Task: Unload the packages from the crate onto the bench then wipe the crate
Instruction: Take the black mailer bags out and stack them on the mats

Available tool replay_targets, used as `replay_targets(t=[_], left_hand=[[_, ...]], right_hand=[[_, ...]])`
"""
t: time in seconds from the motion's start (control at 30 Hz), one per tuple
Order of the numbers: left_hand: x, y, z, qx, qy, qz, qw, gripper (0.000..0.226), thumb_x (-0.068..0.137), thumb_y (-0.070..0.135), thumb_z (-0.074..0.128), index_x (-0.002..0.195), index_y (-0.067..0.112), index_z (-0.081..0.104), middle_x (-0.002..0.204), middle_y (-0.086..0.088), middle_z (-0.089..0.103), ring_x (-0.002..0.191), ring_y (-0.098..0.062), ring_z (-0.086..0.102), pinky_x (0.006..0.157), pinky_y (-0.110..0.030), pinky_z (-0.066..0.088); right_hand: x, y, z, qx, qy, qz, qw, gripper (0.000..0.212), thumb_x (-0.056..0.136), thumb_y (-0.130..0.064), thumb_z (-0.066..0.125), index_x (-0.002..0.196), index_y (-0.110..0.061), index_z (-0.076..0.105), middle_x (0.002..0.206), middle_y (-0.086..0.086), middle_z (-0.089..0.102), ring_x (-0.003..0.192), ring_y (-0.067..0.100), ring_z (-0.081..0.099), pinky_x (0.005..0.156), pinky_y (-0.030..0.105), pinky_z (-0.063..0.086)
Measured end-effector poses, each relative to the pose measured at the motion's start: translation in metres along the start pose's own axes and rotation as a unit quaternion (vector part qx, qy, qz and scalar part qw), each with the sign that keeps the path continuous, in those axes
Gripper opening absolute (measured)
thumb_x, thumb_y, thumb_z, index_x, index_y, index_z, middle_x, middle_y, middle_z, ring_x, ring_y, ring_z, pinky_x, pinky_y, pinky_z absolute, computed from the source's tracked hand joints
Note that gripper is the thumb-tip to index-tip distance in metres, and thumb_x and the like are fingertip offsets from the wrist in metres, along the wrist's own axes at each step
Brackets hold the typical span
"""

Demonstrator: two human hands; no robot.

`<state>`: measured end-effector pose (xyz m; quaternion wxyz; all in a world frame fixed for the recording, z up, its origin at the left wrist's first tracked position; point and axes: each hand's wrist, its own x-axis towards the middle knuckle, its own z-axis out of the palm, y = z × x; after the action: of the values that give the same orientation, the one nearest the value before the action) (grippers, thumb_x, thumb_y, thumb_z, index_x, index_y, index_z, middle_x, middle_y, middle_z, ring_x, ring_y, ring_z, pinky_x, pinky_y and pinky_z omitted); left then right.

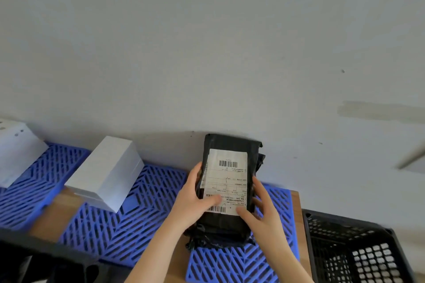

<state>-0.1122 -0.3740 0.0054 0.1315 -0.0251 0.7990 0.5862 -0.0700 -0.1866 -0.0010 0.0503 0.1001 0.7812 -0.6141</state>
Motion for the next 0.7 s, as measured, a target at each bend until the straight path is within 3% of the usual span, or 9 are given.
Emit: replay_targets(t=[0.13, 0.27, 0.47, 0.57, 0.63, 0.7], left_hand=[[0.0, -0.008, 0.001, 0.022, 0.013, 0.013, 1.0, 0.09, 0.081, 0.024, 0.079, 0.145, 0.052, 0.023, 0.129, 0.038, 0.044, 0.113, 0.024, 0.041, 0.095, -0.007, 0.039], [0.0, -0.012, -0.002, 0.052, 0.022, 0.028, 0.998, 0.087, 0.083, 0.025, 0.076, 0.143, 0.053, 0.019, 0.126, 0.039, 0.04, 0.107, 0.025, 0.04, 0.08, 0.006, 0.036], [0.004, -0.017, 0.008, 0.045, -0.011, 0.005, 0.999, 0.077, 0.089, 0.024, 0.069, 0.149, 0.04, 0.023, 0.131, 0.021, 0.045, 0.1, 0.021, 0.044, 0.075, 0.005, 0.038], [0.004, -0.017, 0.007, 0.045, -0.013, -0.003, 0.999, 0.078, 0.09, 0.024, 0.069, 0.151, 0.037, 0.022, 0.135, 0.018, 0.046, 0.105, 0.012, 0.048, 0.074, 0.005, 0.038], [0.002, -0.015, 0.006, 0.052, -0.008, -0.004, 0.999, 0.079, 0.089, 0.027, 0.07, 0.151, 0.038, 0.023, 0.138, 0.017, 0.047, 0.118, 0.003, 0.048, 0.081, 0.003, 0.039], [-0.001, -0.012, 0.006, 0.09, 0.018, 0.008, 0.996, 0.081, 0.087, 0.029, 0.072, 0.152, 0.035, 0.024, 0.142, 0.012, 0.047, 0.129, -0.007, 0.045, 0.099, -0.011, 0.039]], right_hand=[[0.002, 0.003, 0.008, -0.03, 0.007, 0.02, 0.999, 0.071, 0.09, -0.015, 0.064, 0.139, -0.048, 0.025, 0.125, -0.026, 0.044, 0.109, -0.007, 0.047, 0.068, 0.007, 0.047], [0.0, 0.003, 0.015, -0.043, 0.023, 0.034, 0.998, 0.073, 0.089, -0.018, 0.065, 0.145, -0.042, 0.025, 0.129, -0.021, 0.044, 0.117, 0.003, 0.047, 0.08, 0.015, 0.048], [-0.003, 0.006, 0.021, 0.014, 0.036, 0.057, 0.998, 0.067, 0.093, -0.014, 0.059, 0.143, -0.045, 0.027, 0.129, -0.021, 0.049, 0.109, -0.009, 0.05, 0.07, 0.004, 0.048], [-0.005, 0.006, 0.021, 0.02, 0.023, 0.068, 0.997, 0.063, 0.094, -0.02, 0.058, 0.143, -0.046, 0.027, 0.131, -0.014, 0.053, 0.114, 0.0, 0.053, 0.075, 0.007, 0.05], [-0.007, 0.004, 0.021, 0.001, 0.021, 0.064, 0.998, 0.064, 0.094, -0.023, 0.058, 0.145, -0.044, 0.026, 0.133, -0.011, 0.054, 0.117, 0.004, 0.054, 0.079, 0.01, 0.052], [-0.011, 0.0, 0.019, -0.018, 0.03, 0.053, 0.998, 0.065, 0.093, -0.026, 0.06, 0.146, -0.041, 0.026, 0.136, -0.01, 0.051, 0.122, 0.005, 0.05, 0.089, 0.019, 0.051]])
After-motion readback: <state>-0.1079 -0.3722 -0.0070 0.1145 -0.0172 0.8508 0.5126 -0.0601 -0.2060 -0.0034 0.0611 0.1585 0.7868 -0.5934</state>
